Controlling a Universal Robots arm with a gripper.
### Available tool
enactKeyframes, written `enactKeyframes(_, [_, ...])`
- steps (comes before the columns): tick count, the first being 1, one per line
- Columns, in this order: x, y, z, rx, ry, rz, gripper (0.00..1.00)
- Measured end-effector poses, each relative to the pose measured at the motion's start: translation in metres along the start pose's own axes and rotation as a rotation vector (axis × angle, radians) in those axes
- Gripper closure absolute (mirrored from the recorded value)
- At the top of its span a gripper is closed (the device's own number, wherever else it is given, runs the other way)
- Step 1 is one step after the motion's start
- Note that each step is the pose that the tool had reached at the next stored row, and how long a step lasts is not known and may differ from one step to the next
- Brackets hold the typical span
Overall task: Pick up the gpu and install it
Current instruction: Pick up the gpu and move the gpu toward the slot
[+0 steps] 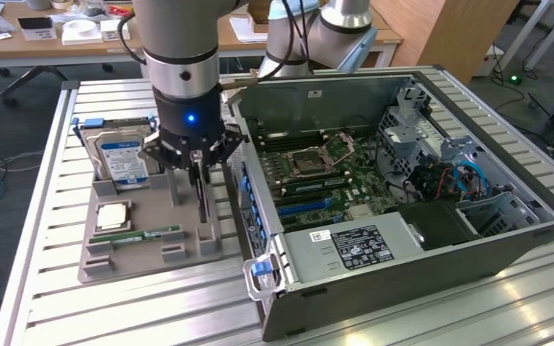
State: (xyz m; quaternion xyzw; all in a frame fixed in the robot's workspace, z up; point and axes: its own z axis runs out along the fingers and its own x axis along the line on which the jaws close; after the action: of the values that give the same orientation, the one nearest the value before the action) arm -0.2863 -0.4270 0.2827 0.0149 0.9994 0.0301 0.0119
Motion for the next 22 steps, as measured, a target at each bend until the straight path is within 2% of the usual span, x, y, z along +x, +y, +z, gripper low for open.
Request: enactKeyframes(22, [-0.002,0.0045,-0.0742,-0.0025,-0.0002,0.000,0.74])
